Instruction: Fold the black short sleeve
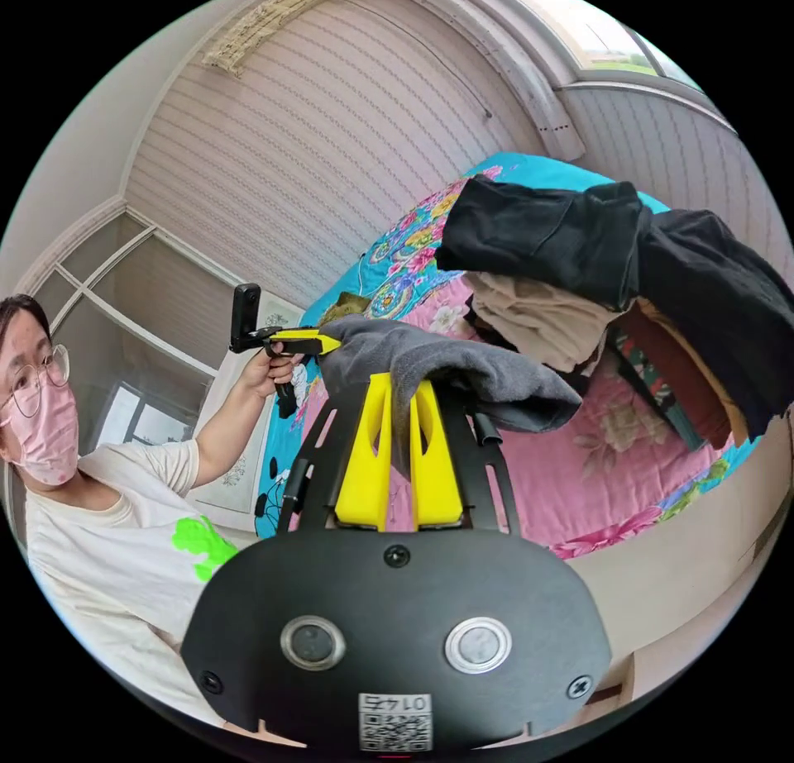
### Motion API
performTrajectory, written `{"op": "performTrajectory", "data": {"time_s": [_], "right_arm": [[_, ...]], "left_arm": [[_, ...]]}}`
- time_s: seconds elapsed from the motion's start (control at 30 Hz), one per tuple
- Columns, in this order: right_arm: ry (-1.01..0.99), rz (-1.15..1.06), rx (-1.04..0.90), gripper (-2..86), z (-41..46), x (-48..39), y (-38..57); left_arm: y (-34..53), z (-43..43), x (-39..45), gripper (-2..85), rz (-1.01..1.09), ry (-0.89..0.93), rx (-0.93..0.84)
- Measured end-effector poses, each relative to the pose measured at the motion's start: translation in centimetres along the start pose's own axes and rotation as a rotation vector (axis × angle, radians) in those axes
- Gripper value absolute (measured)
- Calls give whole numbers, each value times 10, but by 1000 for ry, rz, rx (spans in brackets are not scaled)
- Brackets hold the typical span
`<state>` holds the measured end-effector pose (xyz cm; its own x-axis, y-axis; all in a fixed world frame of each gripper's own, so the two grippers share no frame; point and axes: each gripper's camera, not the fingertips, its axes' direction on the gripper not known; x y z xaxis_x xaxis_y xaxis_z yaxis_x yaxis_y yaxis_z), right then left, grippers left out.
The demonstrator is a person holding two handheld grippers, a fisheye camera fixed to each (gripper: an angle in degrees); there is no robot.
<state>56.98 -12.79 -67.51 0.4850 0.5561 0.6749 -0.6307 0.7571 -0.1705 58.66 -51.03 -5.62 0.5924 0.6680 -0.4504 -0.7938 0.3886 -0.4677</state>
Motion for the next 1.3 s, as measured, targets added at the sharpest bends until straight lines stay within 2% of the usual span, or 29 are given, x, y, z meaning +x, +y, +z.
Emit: {"op": "performTrajectory", "data": {"time_s": [0.17, 0.3, 0.4, 0.47, 0.7, 1.0, 1.13, 1.3], "right_arm": [[31, -28, 98, 17, -49, -8, -49], [112, 27, 81, 22, -41, 9, -98], [191, 131, 7, 32, 6, 53, -114], [223, 188, -16, 41, 30, 76, -111], [221, 169, 5, 83, 44, 90, -93], [296, 112, 33, 85, 83, 83, -73], [331, -2, 0, 83, 137, 60, -42], [319, -126, -130, 90, 267, 31, 16]], "left_arm": [[-120, -33, 22, 32, 78, -46, 31], [-188, -41, 16, 38, 76, -81, -21], [-228, -4, -17, 50, -13, -75, -168], [-233, 29, -48, 65, -147, -50, -224], [-217, 26, -43, 82, -118, -73, -123], [-173, -9, -18, 82, -53, -184, -33], [-103, -17, -5, 76, -15, -290, -17], [27, -14, 0, 78, -73, -360, -76]]}}
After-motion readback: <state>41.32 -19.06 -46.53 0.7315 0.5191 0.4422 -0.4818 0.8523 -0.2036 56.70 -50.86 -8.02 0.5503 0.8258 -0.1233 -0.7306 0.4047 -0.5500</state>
